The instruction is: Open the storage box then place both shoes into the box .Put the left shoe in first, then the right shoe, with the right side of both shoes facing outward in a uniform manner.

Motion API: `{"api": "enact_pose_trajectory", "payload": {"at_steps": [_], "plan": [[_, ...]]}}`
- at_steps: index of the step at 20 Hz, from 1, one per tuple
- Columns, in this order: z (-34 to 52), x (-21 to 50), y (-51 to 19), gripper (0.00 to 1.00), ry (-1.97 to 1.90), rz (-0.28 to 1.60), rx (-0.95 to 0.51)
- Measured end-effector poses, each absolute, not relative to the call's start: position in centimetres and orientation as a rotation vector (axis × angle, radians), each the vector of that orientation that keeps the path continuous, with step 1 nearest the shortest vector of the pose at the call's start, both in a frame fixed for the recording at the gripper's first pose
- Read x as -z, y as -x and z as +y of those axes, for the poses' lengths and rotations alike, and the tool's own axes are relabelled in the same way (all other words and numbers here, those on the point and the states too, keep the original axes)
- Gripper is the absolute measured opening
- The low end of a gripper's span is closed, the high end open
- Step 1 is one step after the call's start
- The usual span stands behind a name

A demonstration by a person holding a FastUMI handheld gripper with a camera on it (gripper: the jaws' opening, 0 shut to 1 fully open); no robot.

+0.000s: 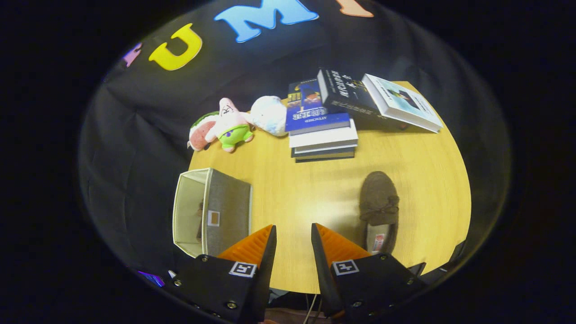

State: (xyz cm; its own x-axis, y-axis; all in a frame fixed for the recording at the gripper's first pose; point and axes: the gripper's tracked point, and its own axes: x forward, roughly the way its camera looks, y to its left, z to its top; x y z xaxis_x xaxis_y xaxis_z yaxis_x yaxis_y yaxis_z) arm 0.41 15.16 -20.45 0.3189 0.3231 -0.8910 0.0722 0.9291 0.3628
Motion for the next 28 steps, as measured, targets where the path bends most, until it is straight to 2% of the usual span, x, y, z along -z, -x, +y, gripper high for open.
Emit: {"api": "enact_pose_trajectory", "payload": {"at_steps": [10,28], "plan": [[6.2,26.2,2.8,0.47,-0.389,1.372,-0.006],[1.8,34.8,4.8,0.47,-0.257,1.522,0.068]]}}
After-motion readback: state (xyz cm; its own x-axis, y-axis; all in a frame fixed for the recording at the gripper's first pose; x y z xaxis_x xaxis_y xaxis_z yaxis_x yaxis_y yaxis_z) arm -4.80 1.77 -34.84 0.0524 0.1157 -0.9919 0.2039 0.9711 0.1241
